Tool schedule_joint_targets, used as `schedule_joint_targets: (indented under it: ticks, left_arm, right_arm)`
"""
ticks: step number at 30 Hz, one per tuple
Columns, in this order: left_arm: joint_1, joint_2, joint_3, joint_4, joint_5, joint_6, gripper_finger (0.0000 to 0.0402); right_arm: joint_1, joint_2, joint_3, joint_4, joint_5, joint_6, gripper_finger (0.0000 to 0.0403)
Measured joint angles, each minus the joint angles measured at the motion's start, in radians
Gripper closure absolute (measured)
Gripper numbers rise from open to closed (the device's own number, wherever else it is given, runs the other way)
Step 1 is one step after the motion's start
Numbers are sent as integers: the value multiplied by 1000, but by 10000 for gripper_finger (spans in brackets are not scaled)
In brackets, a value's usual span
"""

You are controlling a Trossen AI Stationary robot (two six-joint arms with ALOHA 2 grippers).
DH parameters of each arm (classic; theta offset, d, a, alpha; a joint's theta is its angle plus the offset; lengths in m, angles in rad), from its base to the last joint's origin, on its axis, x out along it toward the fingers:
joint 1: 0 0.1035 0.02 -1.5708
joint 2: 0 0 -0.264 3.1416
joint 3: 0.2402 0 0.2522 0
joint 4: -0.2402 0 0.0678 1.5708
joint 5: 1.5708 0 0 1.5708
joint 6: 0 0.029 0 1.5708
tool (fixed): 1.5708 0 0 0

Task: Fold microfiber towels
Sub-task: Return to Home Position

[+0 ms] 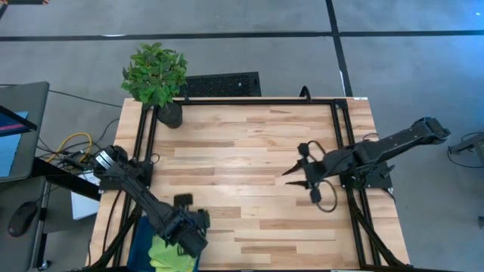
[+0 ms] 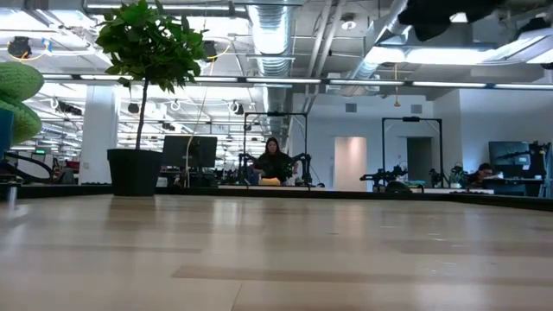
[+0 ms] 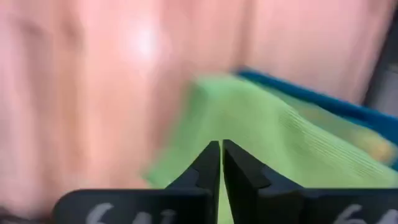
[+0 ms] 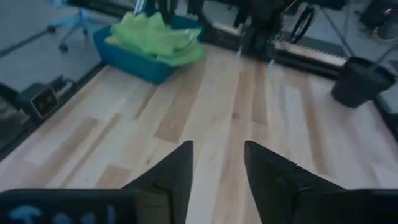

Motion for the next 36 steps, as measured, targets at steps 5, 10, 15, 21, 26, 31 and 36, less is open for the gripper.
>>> schedule_joint_targets:
  ticks: [5,10,15,21,26,31,36]
  left_arm:
    - [50,-63,0,5,-221,203,398]
    - [110,-165,0,37,-335,338,400]
    - [185,-336,-131,239,-353,526,401]
    - [356,-631,-462,640,-128,716,401]
    - [507,-856,-698,869,8,846,401]
    - [609,-1060,-901,993,36,915,401]
    - [652,-1269,-1059,1039,41,917,401]
  right_arm:
    - [-15,-108,0,-80,43,22,298]
    - [-34,-202,0,-158,43,62,369]
    - [-48,-273,0,-203,43,52,388]
    - [-55,-334,0,-227,42,44,381]
    - [-61,-368,0,-251,42,25,398]
    - [-69,-418,-27,-232,30,33,391]
    - [-68,-486,-124,-158,16,41,382]
